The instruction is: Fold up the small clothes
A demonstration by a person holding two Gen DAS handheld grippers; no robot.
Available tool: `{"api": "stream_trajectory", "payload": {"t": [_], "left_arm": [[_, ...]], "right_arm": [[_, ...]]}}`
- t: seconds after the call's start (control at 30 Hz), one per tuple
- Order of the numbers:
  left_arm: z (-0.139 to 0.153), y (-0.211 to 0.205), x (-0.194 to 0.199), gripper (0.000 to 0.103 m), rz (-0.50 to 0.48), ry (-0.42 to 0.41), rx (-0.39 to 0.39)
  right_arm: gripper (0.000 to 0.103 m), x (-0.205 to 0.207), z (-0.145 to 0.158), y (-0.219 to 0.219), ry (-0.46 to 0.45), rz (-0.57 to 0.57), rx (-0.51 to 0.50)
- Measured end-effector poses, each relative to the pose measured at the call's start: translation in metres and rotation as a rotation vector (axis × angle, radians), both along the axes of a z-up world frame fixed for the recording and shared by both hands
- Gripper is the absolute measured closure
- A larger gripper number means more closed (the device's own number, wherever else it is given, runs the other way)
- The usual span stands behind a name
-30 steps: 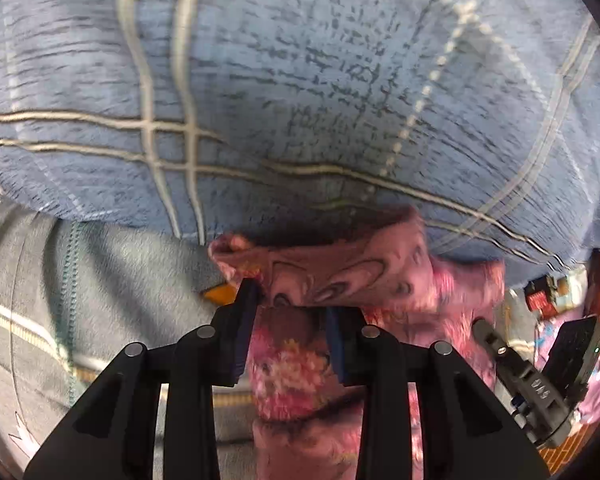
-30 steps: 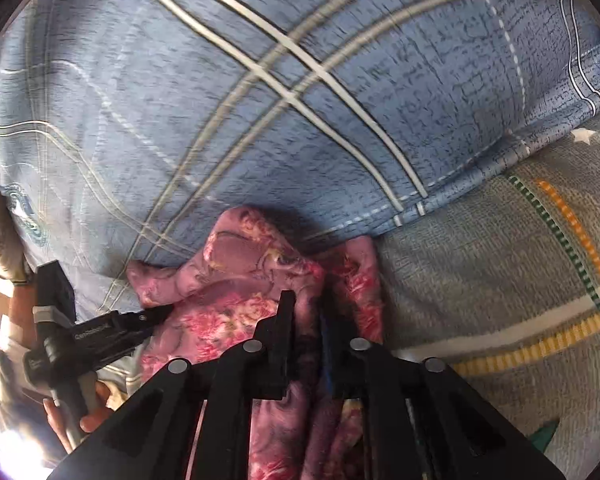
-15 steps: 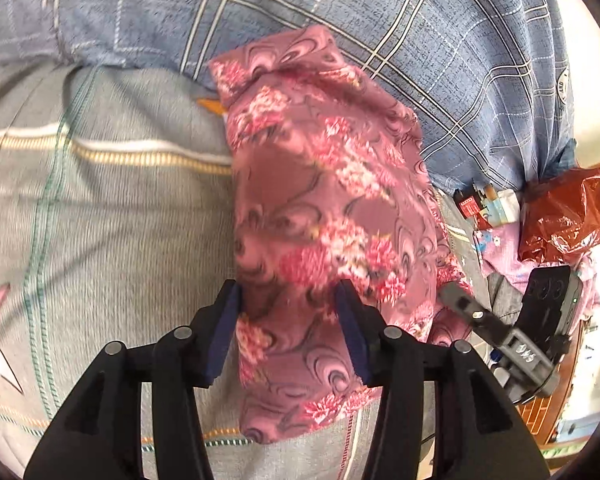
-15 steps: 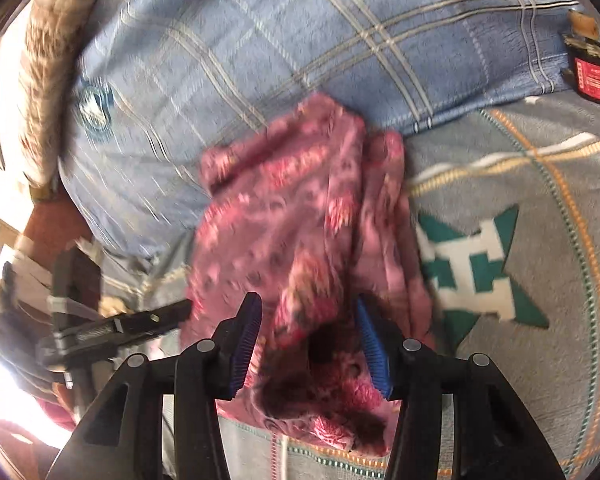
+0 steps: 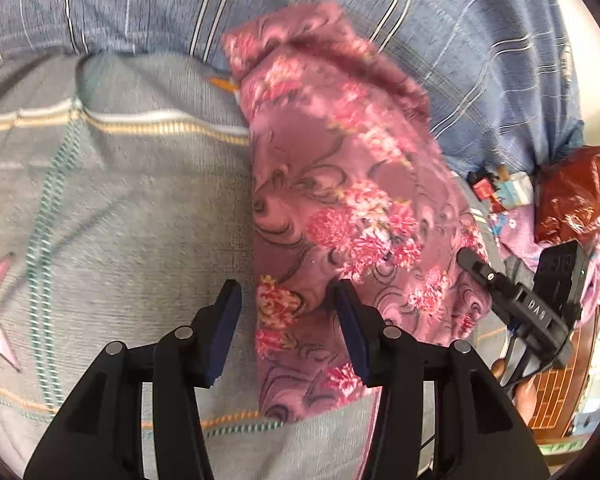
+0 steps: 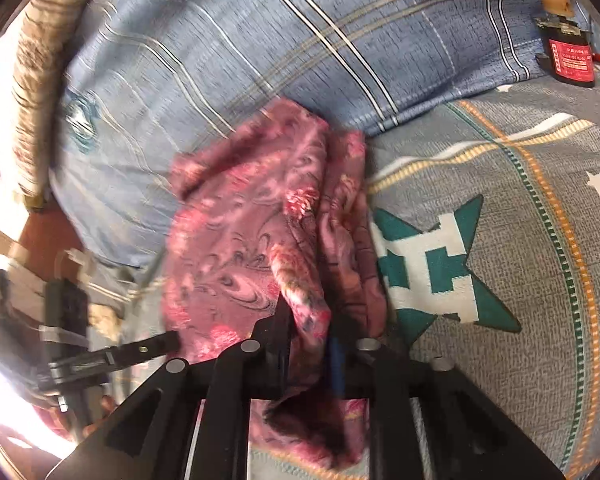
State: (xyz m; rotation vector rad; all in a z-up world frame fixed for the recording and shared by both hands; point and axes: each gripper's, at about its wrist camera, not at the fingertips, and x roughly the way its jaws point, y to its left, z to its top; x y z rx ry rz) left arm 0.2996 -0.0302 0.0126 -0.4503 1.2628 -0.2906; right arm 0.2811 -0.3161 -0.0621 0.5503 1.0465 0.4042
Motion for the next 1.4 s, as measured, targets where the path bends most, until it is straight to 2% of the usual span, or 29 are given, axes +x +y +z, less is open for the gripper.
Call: {"api": "stream_trajectory", "payload": {"t": [0.03, 0.07, 0.1, 0.17, 0.2, 0.27, 0.33, 0.4, 0.47, 0.53, 0.63, 0.7, 0.8, 0.87, 0.93, 0.97, 1.0, 1.07, 1.13, 1.2, 1.27, 1.4], "left_arm": [[0.007, 0.005, 0.0, 0.056, 0.0, -0.019, -0.008], [0.016, 0.012, 0.001, 0.056, 0.002, -0.046, -0.027], [0.021, 0.015, 0.004, 0.056, 0.005, -0.062, -0.044], [0.03, 0.02, 0.012, 0.048, 0.017, -0.081, -0.076], [0.03, 0.021, 0.017, 0.04, 0.017, -0.08, -0.098], [0.025, 0.018, 0.027, 0.037, 0.012, -0.065, -0.127], [0.012, 0.011, 0.041, 0.037, -0.001, -0.015, -0.152], [-0.001, 0.006, 0.05, 0.037, -0.005, 0.029, -0.179], [-0.007, -0.002, 0.058, 0.037, -0.005, 0.038, -0.188], [-0.009, -0.005, 0.064, 0.031, -0.004, 0.029, -0.191], [-0.014, -0.006, 0.07, 0.02, 0.002, 0.026, -0.243], [-0.018, -0.01, 0.073, 0.017, 0.0, 0.024, -0.262], [-0.029, -0.013, 0.077, 0.015, -0.007, 0.046, -0.242], [-0.038, -0.007, 0.077, 0.015, 0.006, 0.066, -0.285], [-0.04, -0.002, 0.076, 0.015, 0.021, 0.061, -0.333], [-0.04, -0.003, 0.075, 0.015, 0.017, 0.063, -0.334], [-0.038, -0.007, 0.074, 0.018, 0.011, 0.053, -0.315], [-0.032, -0.015, 0.07, 0.028, -0.009, 0.027, -0.26], [-0.025, -0.017, 0.066, 0.058, -0.005, -0.001, -0.231], [-0.018, -0.011, 0.063, 0.071, 0.008, -0.017, -0.253], [-0.011, -0.004, 0.057, 0.073, 0.021, -0.031, -0.277], [0.016, 0.004, 0.044, 0.074, 0.025, -0.075, -0.271]], "right_arm": [[0.082, -0.001, 0.005, -0.006, -0.012, -0.013, 0.029], [0.075, -0.001, 0.01, -0.013, -0.027, -0.03, 0.057], [0.061, -0.001, 0.017, -0.024, -0.052, -0.06, 0.093], [0.041, 0.004, 0.023, -0.034, -0.067, -0.098, 0.096], [0.039, 0.008, 0.022, -0.035, -0.065, -0.101, 0.089], [0.039, 0.02, 0.012, -0.031, -0.029, -0.078, 0.105], [0.039, 0.032, -0.004, -0.021, 0.029, -0.057, 0.101], [0.039, 0.041, -0.014, -0.017, 0.046, -0.043, 0.101], [0.037, 0.048, -0.023, -0.014, 0.047, -0.023, 0.128], [0.036, 0.054, -0.026, -0.012, 0.04, 0.025, 0.177], [0.033, 0.059, -0.029, -0.005, 0.055, 0.108, 0.281], [0.031, 0.062, -0.029, 0.003, 0.038, 0.154, 0.252], [0.033, 0.064, -0.028, 0.009, 0.018, 0.178, 0.202], [0.035, 0.063, -0.028, 0.012, 0.014, 0.183, 0.179], [0.041, 0.062, -0.029, 0.013, 0.006, 0.183, 0.163], [0.047, 0.062, -0.03, 0.013, 0.007, 0.177, 0.148], [0.055, 0.061, -0.032, 0.013, 0.005, 0.164, 0.134], [0.061, 0.06, -0.034, 0.011, 0.013, 0.134, 0.129], [0.067, 0.054, -0.03, 0.012, 0.002, 0.119, 0.094], [0.074, 0.049, -0.021, 0.015, -0.017, 0.112, 0.048], [0.078, 0.041, -0.009, 0.02, -0.036, 0.11, 0.027], [0.079, 0.026, 0.019, 0.035, -0.066, 0.127, 0.001]]}}
